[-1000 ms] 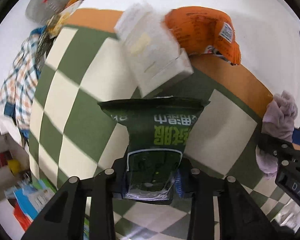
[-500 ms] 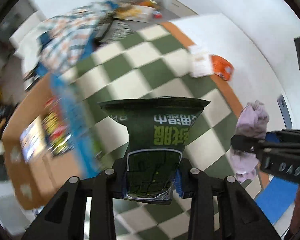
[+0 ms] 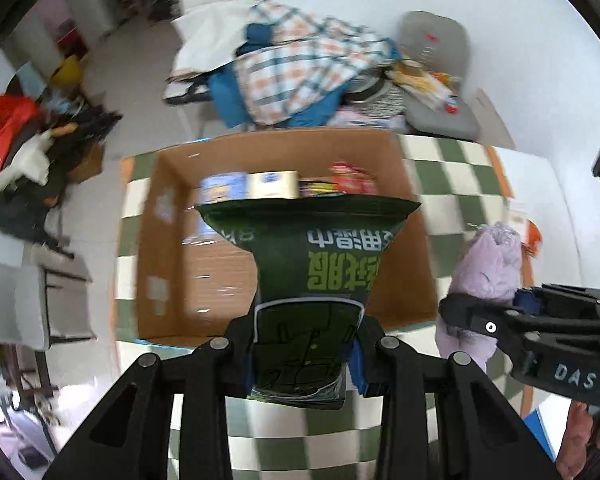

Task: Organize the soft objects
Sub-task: 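Carry the green bag and sock into the box and release them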

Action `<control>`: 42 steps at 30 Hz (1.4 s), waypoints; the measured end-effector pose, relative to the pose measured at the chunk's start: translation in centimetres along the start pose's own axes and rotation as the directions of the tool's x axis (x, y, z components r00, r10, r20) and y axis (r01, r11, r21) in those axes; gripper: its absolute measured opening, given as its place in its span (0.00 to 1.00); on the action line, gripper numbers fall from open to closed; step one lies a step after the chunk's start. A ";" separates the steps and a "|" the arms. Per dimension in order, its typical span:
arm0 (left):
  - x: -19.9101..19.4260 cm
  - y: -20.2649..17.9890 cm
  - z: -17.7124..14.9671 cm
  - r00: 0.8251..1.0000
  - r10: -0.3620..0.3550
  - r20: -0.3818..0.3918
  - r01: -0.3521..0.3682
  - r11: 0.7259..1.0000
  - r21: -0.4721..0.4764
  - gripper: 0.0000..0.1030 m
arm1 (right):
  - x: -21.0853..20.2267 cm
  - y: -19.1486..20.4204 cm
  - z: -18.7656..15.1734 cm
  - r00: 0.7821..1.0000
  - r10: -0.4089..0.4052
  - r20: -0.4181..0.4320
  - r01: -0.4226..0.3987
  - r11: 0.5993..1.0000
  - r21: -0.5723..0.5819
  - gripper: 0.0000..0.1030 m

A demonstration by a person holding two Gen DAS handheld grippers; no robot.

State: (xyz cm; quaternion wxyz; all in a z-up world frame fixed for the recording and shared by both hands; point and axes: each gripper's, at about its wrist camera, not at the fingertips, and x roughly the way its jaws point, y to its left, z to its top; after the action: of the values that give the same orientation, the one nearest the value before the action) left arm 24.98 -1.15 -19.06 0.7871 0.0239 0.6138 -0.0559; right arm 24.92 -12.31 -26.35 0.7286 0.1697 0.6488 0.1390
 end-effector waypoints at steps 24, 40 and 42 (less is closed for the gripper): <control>12.7 11.9 4.2 0.947 -0.122 -0.296 0.075 0.984 -0.164 0.33 | 18.8 8.8 7.3 0.982 -0.054 -0.182 0.053 0.999 -0.009 0.44; 9.3 13.1 2.8 0.984 -0.035 -0.175 -0.001 0.979 -0.205 0.96 | 17.3 7.9 6.6 0.963 -0.228 -0.146 0.223 0.973 -0.054 0.99; 8.6 13.0 2.2 0.989 -0.018 -0.148 -0.014 0.977 -0.214 0.96 | 16.6 7.5 6.2 0.956 -0.261 -0.132 0.257 0.965 -0.053 1.00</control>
State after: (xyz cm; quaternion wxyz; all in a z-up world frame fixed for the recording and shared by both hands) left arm 30.65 11.04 -27.28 0.7371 -0.0574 0.6732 0.0117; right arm 33.17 1.06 -37.45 0.6970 0.0605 0.7116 0.0651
